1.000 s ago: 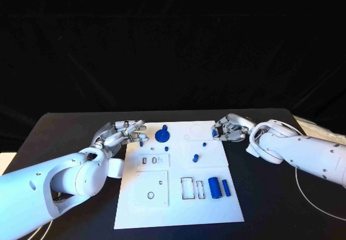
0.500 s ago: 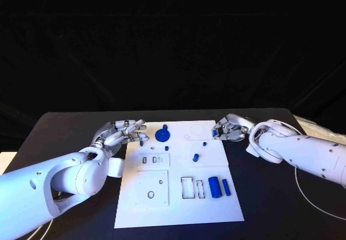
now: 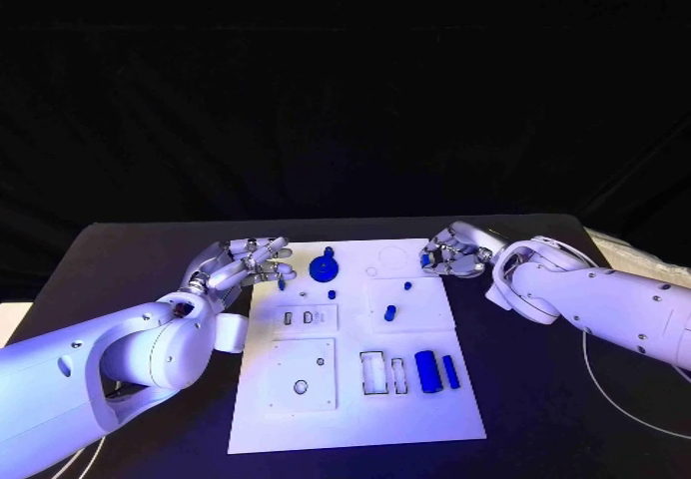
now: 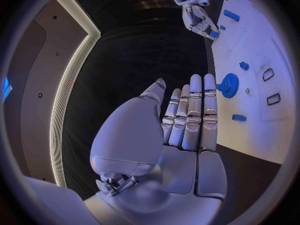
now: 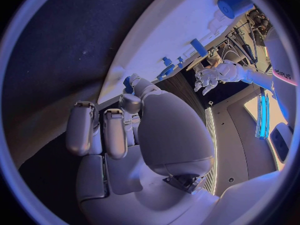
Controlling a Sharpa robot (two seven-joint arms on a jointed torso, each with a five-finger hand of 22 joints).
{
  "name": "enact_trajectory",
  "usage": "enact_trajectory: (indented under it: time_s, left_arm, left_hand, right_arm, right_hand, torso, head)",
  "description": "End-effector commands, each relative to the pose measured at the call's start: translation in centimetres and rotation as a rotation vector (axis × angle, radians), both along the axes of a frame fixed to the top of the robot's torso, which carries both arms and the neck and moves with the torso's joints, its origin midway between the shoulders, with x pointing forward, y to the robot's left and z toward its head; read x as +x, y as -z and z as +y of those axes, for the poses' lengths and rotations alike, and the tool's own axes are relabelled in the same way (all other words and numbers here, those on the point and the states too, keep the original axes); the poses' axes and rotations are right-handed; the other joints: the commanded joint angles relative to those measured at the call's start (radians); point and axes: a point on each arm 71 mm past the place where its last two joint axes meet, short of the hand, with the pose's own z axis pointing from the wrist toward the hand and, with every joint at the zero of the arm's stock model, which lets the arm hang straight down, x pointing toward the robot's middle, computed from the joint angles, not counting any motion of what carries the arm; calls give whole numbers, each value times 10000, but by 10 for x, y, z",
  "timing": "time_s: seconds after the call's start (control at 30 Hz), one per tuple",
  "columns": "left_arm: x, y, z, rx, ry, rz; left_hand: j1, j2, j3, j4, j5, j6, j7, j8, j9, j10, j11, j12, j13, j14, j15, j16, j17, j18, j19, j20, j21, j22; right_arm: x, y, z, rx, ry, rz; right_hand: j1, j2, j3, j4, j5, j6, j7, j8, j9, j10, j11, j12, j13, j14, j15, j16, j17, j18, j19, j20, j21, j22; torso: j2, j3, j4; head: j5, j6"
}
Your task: Assemble the parts on the task board
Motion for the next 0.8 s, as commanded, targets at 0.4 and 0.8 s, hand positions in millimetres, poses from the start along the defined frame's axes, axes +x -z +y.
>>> enact_trajectory:
  time_s: [0.4,0.8]
  left_arm:
    - [2,0,-1,-80,155,-50]
    - [6,3,1,-30,101,10]
  left_hand:
    - [117,-23,23,-97,-43,10,36,-53,8,26,15,-70,12,-76,-26,-43,31,186,-25,44,-68,-14]
    - [120,-22,27,-103,-43,11,36,-55,8,28,15,-73,12,-77,-26,-45,36,186,-25,44,-68,-14]
  right_arm:
    - [-14,-29,49,797,594,156]
    - [-41,-22,151,-267,-684,531]
  right_hand:
    - [-34,348,737,-445,94,12,18,-36,140,-168,-38,-422,-282,629,-58,-89,260,-184,-50,-91,15,-64]
    - [-421,288,909,-435,-30,-49,48,-125,146,-207,-6,-578,-386,603,-28,-186,122,-168,-81,-57,-25,-140]
  torso:
    - [-82,-82,-8]
    - [-190,-214,91]
  head:
    - [53,-24]
    - [409,-314]
